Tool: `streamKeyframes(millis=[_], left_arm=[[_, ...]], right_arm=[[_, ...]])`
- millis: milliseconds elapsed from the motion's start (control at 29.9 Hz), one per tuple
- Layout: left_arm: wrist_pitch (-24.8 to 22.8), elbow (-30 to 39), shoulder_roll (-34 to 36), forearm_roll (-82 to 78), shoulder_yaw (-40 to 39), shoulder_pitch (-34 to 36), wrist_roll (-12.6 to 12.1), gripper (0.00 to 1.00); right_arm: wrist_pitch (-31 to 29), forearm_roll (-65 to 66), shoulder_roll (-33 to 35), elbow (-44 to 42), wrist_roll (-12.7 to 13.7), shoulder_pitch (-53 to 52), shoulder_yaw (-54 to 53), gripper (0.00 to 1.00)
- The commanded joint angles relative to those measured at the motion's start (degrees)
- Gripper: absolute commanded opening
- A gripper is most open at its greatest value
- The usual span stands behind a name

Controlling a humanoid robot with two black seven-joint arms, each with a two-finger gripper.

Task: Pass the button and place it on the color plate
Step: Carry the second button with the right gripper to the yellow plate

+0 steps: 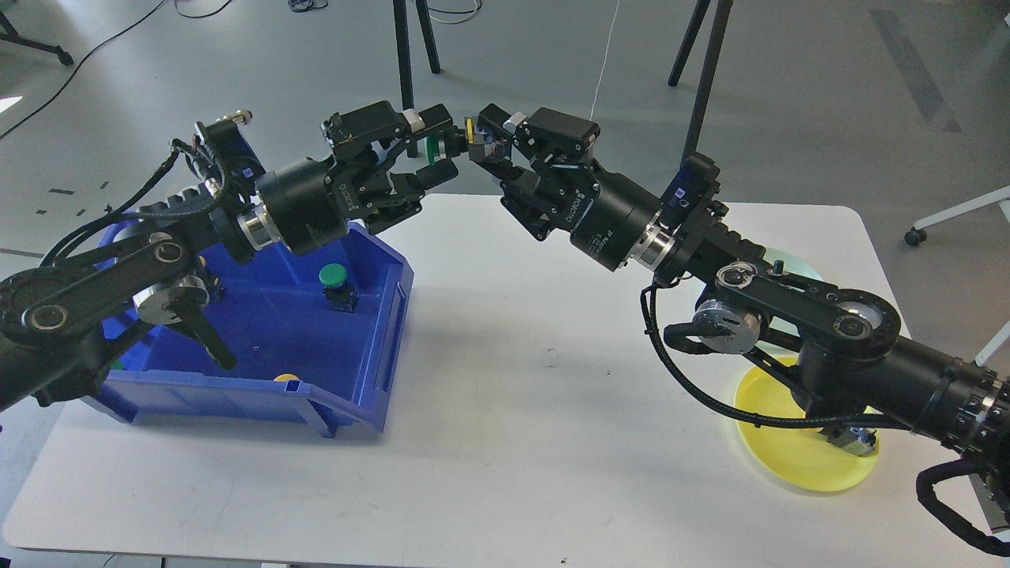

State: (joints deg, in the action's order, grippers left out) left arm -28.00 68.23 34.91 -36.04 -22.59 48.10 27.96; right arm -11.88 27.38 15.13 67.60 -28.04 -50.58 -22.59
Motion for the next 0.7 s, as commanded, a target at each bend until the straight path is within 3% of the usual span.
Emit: streamKeyframes(millis=[0, 200, 468, 668], left_arm=[[0.0, -0.02, -0.02, 0.52, -0.17, -0.2, 0.04, 0.79], [0.0, -0.11, -0.02, 1.06, -0.17, -0.64, 0.04, 0.8], [0.0, -0.11, -0.02, 1.14, -0.26, -0.99, 0.04, 0.8], [0.0, -0.11, -0.1, 1.76, -0.26, -0.99, 0.04, 0.8]], right_arm=[[0.11, 0.04, 0.95, 0.08, 0.04, 0.31, -0.08, 0.17], [0.98, -0.31, 8.5, 0.25, 0.04, 4.6, -5.07, 0.17], [2.65, -1.63, 10.62, 0.17, 0.04, 27.27, -30.38, 0.15], [5.11, -23.99, 9.13, 0.34, 0.04, 38.97, -37.35, 0.14]])
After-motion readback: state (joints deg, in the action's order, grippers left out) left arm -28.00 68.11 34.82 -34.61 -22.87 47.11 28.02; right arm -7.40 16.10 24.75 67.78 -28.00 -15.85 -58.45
